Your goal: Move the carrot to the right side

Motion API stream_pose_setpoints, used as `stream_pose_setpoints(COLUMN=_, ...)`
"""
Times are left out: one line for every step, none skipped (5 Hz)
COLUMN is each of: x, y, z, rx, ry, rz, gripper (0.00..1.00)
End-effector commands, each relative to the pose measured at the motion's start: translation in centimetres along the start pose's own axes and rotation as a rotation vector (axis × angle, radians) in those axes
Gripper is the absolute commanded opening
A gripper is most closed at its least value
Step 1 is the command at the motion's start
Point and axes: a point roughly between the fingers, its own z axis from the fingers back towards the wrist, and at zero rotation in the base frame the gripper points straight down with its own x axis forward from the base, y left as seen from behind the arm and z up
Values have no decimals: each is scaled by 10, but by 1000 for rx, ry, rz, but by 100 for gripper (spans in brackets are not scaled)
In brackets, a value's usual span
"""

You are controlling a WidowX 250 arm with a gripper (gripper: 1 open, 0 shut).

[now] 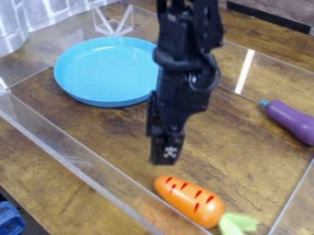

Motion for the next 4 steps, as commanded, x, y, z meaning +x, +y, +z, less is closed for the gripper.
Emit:
stream_pose_setpoints(x=9, y=0, z=3, rx=32, ry=-39, rz=-44, gripper=100)
stream_pose_setpoints(x=9, y=2, z=0, rx=36, ry=-38, rz=-65, gripper=100)
stream_pose_setpoints(x=11, y=6, z=0, rx=45, ry=-50, rz=-83, gripper=100)
stream_pose_setpoints(x=12, y=4, z=-1, rx=51, ry=-61, rz=-86, gripper=100)
